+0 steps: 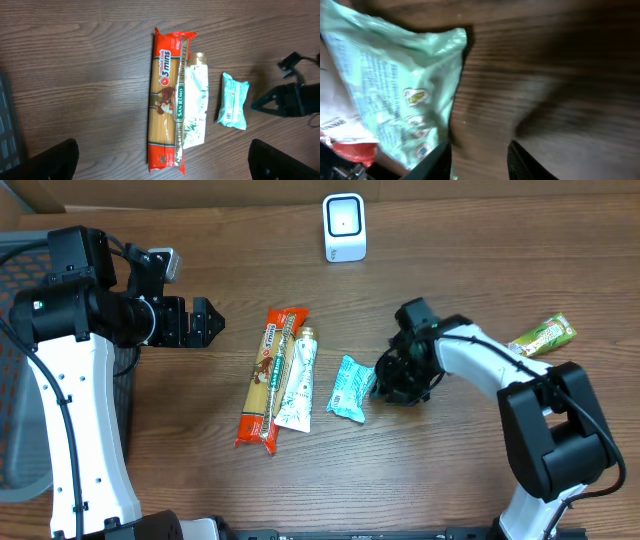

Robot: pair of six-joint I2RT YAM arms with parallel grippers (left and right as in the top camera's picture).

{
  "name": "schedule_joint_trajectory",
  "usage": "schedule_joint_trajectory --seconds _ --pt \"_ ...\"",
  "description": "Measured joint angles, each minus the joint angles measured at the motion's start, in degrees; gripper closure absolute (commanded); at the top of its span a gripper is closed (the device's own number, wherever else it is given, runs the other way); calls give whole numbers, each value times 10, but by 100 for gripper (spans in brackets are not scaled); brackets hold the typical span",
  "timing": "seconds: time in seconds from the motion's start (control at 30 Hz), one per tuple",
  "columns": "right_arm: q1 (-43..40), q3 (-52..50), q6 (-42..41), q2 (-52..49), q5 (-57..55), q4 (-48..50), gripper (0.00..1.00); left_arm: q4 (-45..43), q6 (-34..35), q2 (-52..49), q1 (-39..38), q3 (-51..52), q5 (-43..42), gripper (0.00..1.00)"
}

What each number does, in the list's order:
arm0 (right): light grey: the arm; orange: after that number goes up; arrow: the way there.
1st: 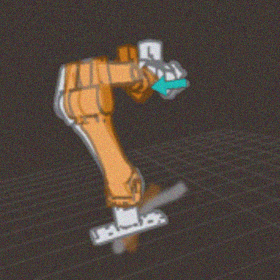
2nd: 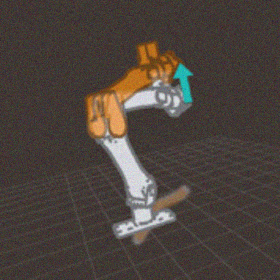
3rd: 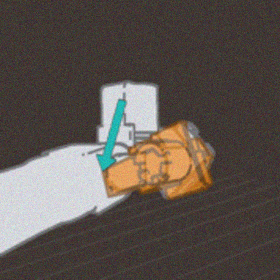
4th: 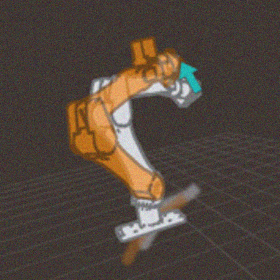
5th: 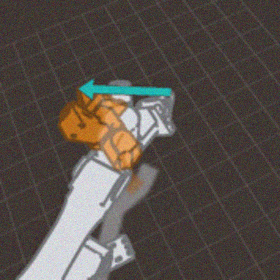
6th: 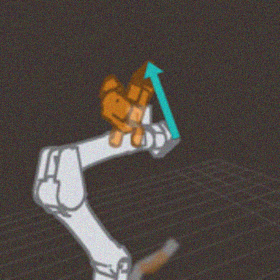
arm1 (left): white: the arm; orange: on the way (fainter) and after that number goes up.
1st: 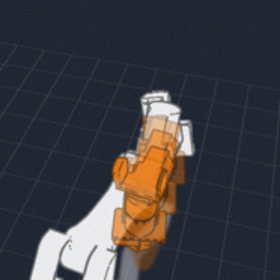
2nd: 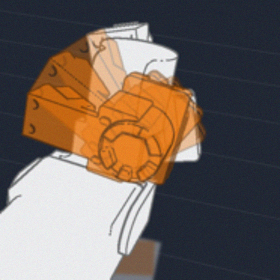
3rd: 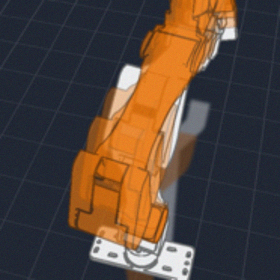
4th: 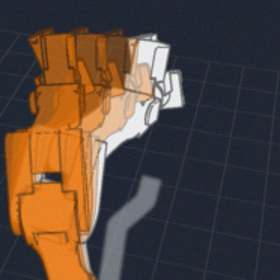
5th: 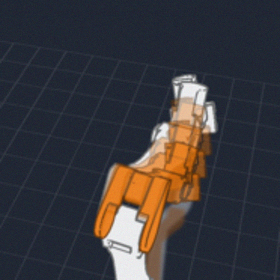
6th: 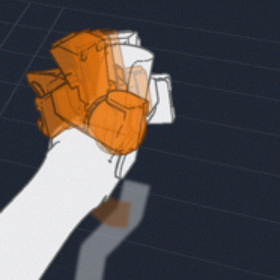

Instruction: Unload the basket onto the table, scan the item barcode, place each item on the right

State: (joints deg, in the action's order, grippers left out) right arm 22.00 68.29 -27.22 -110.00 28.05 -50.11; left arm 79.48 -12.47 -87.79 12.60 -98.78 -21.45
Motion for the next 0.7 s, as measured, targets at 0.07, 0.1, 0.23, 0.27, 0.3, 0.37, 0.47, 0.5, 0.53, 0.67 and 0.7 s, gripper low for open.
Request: schedule_joint_trajectory --seconds 0.07,0.1,0.23,0.27,0.3,0.37,0.47,0.5,0.53,0.67,0.7 --pt "-6 43 17 0 0 -42 67 0 0 0 0 0 0 0" --pt "-6 66 26 0 0 -57 72 0 0 0 0 0 0 1" --pt "-2 132 51 1 8 -68 95 0 0 0 0 0 0 0" --pt "2 137 55 1 11 -67 96 0 0 0 0 0 0 0" --pt "7 138 59 1 13 -68 96 0 0 0 0 0 0 0" --pt "19 135 60 1 14 -68 96 0 0 0 0 0 0 0" --pt "40 122 57 -2 17 -50 96 0 0 0 0 0 0 0" --pt "46 115 56 -5 17 -39 96 0 0 0 0 0 0 1" --pt "53 104 50 -11 18 -24 96 0 0 0 0 0 0 0" --pt "71 73 32 -52 19 0 96 0 0 0 0 0 0 0" --pt "72 71 25 -64 26 0 87 0 0 0 0 0 0 0"
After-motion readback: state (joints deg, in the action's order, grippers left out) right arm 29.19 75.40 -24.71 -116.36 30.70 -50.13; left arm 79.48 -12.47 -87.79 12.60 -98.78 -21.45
